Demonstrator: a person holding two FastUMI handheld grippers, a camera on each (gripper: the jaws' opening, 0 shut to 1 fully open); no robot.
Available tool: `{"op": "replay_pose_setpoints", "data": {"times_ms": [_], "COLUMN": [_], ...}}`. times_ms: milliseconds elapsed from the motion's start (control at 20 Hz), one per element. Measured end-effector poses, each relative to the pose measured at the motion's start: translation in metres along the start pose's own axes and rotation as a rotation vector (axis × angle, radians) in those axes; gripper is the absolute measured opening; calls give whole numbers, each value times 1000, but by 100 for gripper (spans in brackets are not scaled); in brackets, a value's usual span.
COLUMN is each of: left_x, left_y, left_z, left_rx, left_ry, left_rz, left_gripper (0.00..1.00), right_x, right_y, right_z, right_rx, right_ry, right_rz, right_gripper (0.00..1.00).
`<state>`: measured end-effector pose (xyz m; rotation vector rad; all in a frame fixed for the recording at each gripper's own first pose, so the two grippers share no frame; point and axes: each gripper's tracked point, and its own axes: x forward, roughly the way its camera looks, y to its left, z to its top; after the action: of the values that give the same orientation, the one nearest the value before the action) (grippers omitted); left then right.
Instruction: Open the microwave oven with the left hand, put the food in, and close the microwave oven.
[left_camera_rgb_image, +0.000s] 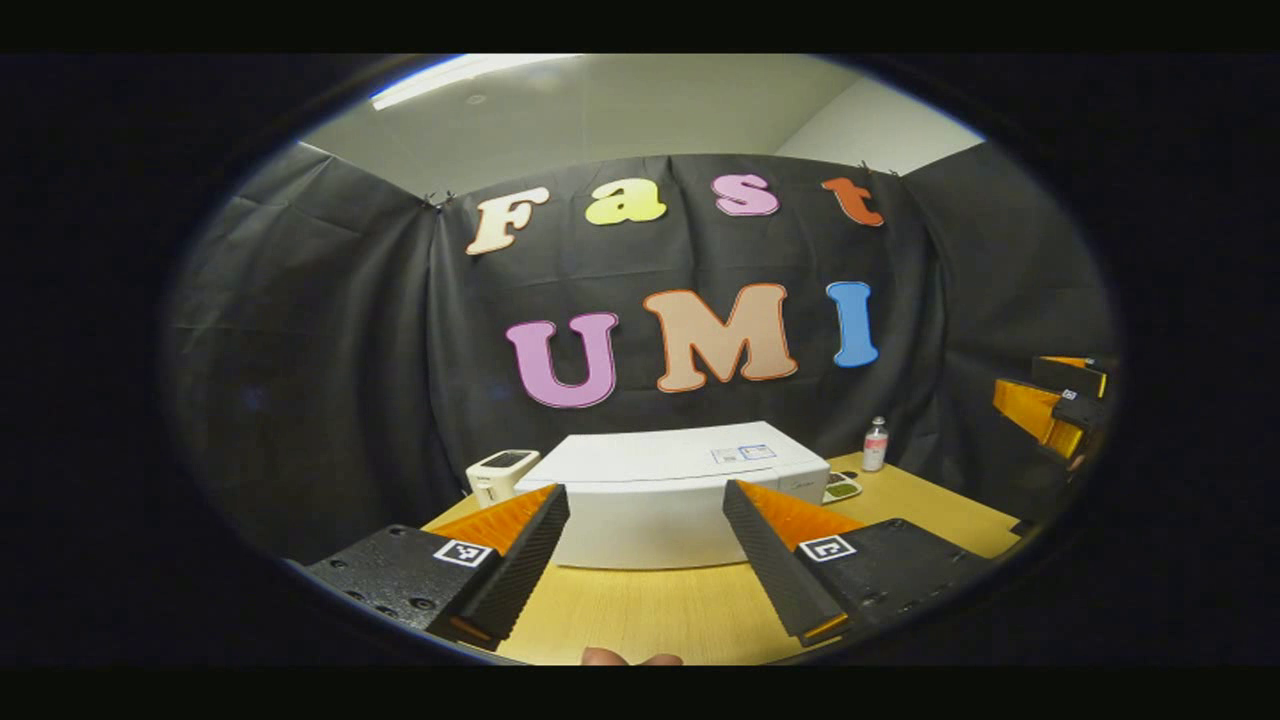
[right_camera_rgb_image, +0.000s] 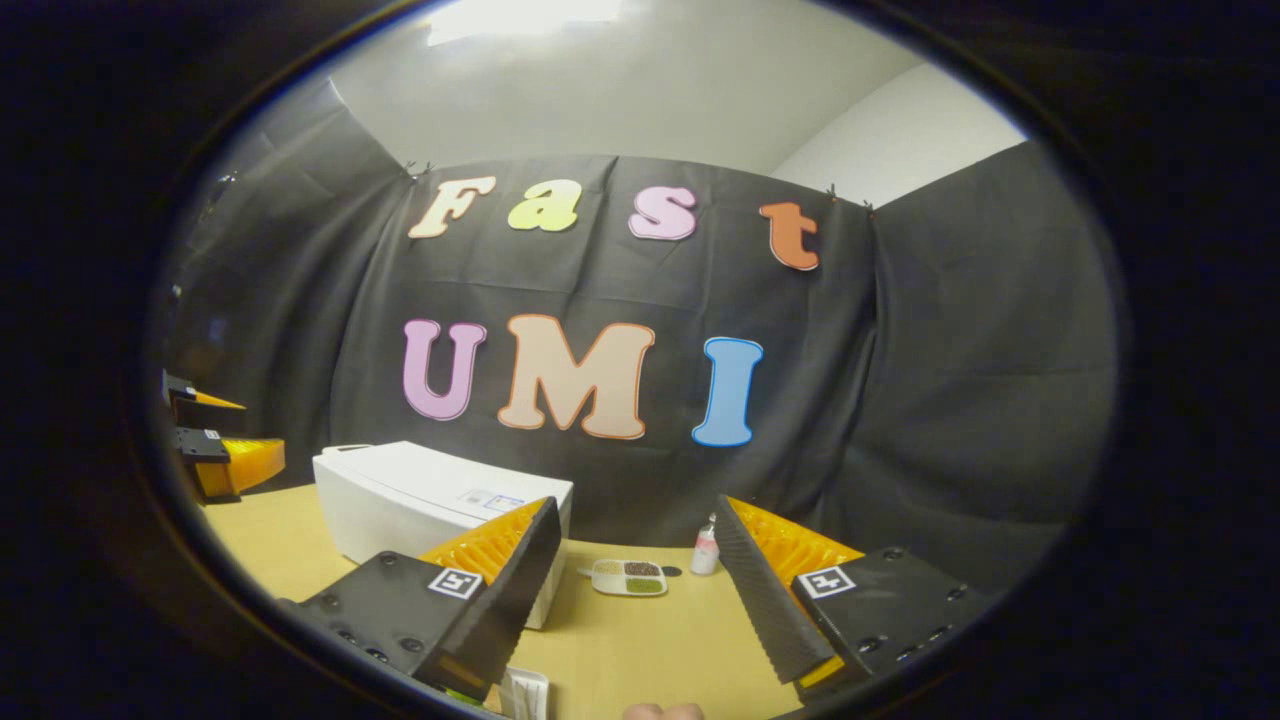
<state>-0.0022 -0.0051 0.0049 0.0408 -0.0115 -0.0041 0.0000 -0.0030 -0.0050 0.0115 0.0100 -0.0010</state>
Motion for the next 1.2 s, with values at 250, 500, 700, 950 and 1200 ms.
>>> {"op": "replay_pose_setpoints", "data": {"times_ms": [250, 500, 700, 950, 1200], "left_x": [2, 6, 17, 40, 74], "left_y": [-3, -3, -11, -33, -68], "left_z": [-3, -12, -28, -48, -78], "left_rx": [-3, 16, 19, -25, 3], "left_ry": [-1, -2, 4, -9, -5], "left_rz": [-13, -21, -45, -106, -173], "left_gripper": [96, 96, 96, 96, 95], "right_x": [-3, -6, -10, -21, -35], "right_y": [-4, -6, -9, -19, -27], "right_z": [1, -3, -7, -5, -11], "right_rx": [-8, -1, 10, -15, -8], "right_ry": [4, 27, 52, 78, 136], "right_rz": [-11, -19, -28, -53, -82], "right_gripper": [97, 97, 97, 97, 97]}}
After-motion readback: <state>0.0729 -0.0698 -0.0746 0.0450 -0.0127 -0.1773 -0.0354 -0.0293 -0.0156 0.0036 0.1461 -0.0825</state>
